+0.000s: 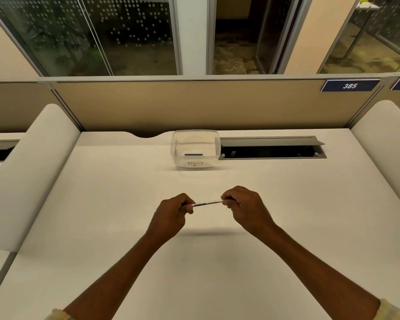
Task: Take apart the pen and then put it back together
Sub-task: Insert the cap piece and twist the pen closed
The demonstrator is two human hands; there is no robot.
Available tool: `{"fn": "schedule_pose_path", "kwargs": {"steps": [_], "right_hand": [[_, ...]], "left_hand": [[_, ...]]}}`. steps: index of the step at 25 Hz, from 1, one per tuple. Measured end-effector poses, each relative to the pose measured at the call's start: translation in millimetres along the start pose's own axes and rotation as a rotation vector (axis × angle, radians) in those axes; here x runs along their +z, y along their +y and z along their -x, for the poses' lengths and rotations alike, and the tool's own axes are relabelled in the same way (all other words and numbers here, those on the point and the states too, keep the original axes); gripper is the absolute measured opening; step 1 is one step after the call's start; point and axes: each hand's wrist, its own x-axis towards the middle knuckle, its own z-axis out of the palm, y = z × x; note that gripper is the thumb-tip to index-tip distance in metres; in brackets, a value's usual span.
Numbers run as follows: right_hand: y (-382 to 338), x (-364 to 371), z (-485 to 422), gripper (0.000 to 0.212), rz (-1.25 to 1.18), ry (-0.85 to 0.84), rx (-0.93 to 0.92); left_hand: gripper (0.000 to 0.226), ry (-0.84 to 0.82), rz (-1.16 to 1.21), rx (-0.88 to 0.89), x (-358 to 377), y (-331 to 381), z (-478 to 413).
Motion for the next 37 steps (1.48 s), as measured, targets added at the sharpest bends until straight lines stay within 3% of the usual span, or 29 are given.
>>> {"fn": "schedule_pose_path", "kwargs": {"steps": [4, 11, 19, 24, 37], "right_hand": [[16.3, 3.3, -9.9, 0.018, -0.064, 0.001, 0.115], [50.3, 8.2, -27.3, 0.019, -0.153, 0.030, 0.262], [89.2, 29.7, -52.2, 0.019, -0.120, -0.002, 0.293], [108.5, 48.5, -66.5, 0.011, -0.014, -0.036, 0.302], [130.9, 76.1, -63.1, 0.006, 0.092, -0.034, 0.267]], "left_hand": [[0.009, 0.016, 0.058, -0.010, -1.0, -4.7, -13.0], [0.021, 0.080, 0.065, -0.065, 2.4, -22.2, -44.0], [0.018, 0.150, -0.164, 0.039, 25.2, -38.8, -83.3], [0.027, 0.115, -0.283, -0.006, 37.3, -56.2, -102.4], [0.028, 0.045, -0.331, -0.034, 54.6, -80.7, -119.7]]}}
